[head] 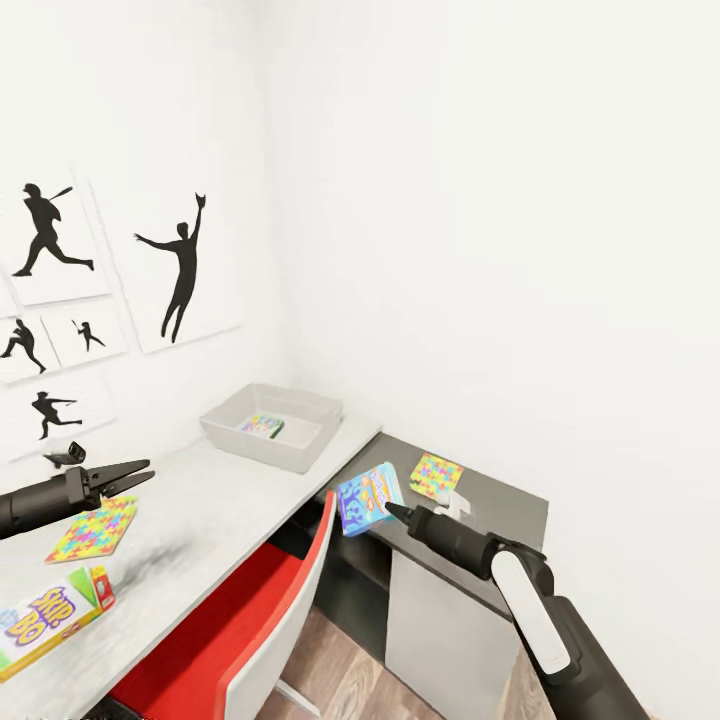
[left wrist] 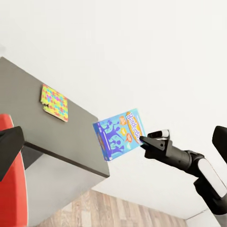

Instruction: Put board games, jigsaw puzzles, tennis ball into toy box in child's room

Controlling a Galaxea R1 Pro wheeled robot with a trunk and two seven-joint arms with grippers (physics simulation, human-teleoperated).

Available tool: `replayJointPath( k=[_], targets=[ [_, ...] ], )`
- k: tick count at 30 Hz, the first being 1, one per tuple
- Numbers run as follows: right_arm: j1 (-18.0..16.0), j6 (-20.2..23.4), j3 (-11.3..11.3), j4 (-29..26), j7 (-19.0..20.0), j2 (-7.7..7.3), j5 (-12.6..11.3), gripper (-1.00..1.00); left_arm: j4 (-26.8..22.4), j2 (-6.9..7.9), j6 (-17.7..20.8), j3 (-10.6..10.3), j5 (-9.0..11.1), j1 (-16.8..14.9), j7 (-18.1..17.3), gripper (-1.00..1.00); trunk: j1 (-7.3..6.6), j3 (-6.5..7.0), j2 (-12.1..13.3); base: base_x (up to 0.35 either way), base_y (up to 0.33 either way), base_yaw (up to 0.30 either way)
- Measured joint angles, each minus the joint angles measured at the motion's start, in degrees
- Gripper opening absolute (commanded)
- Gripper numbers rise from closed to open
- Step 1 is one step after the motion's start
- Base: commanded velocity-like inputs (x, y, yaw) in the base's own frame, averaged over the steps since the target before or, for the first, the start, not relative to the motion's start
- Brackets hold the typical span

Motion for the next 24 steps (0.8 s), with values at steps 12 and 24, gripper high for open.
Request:
replayJointPath(
  k=[12,24],
  targets=[
    [0.0,0.1,0.1,-1.1,0.1,-0.09,-0.3,-1.00,0.1,-0.01,0.0,0.0,0.0,0.0,0.0,1.00,0.01,0.00,0.0,0.065,0.000,0.138],
    [0.0,0.1,0.1,-1.3,0.1,-0.09,-0.3,-1.00,0.1,-0.01,0.0,0.0,0.0,0.0,0.0,1.00,0.01,0.00,0.0,0.004,-0.004,0.000]
  ],
)
